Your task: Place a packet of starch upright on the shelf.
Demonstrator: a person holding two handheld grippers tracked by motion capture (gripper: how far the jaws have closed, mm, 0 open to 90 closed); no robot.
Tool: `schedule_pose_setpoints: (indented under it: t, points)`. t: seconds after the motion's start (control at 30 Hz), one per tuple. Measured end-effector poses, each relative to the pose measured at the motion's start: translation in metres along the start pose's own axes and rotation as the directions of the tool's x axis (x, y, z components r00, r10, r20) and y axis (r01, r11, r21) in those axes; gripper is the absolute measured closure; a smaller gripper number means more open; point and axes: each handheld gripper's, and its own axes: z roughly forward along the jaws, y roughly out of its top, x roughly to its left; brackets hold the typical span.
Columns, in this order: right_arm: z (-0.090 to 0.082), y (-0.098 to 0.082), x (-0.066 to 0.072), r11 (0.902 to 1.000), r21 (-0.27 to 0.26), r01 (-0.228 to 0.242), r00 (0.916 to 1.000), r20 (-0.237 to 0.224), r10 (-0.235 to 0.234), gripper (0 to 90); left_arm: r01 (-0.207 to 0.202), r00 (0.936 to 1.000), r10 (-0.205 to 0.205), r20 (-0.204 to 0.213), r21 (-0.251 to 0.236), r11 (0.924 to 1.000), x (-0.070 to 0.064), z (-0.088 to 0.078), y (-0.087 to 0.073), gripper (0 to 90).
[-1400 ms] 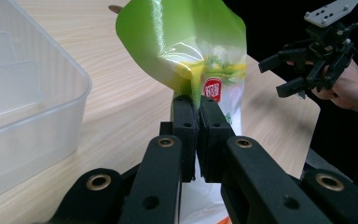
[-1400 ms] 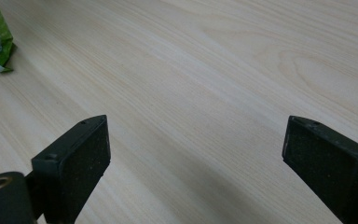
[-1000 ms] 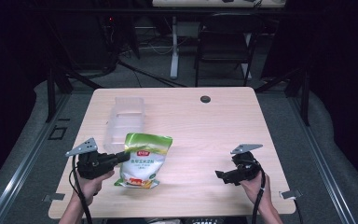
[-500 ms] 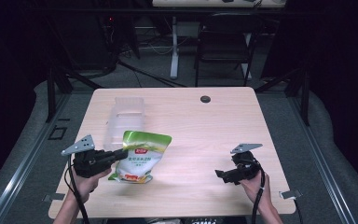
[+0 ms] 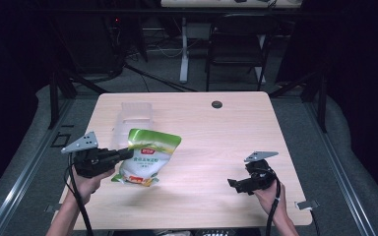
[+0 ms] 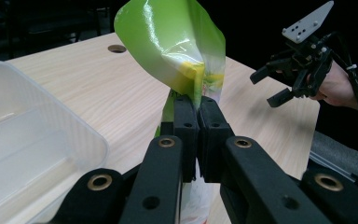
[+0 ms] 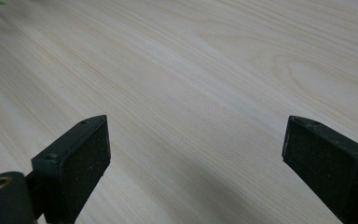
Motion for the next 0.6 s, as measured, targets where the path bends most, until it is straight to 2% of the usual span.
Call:
schedule_pose_setpoints:
  t: [0.6]
  points:
    - [0.000, 0.000, 0.000, 1.0000, -0.002, -0.001, 1.0000, 0.001, 0.001, 7.2, -0.020, 0.9997, 0.020, -0.013, -0.015, 0.9997, 0.005, -0.002, 0.024, 88.1]
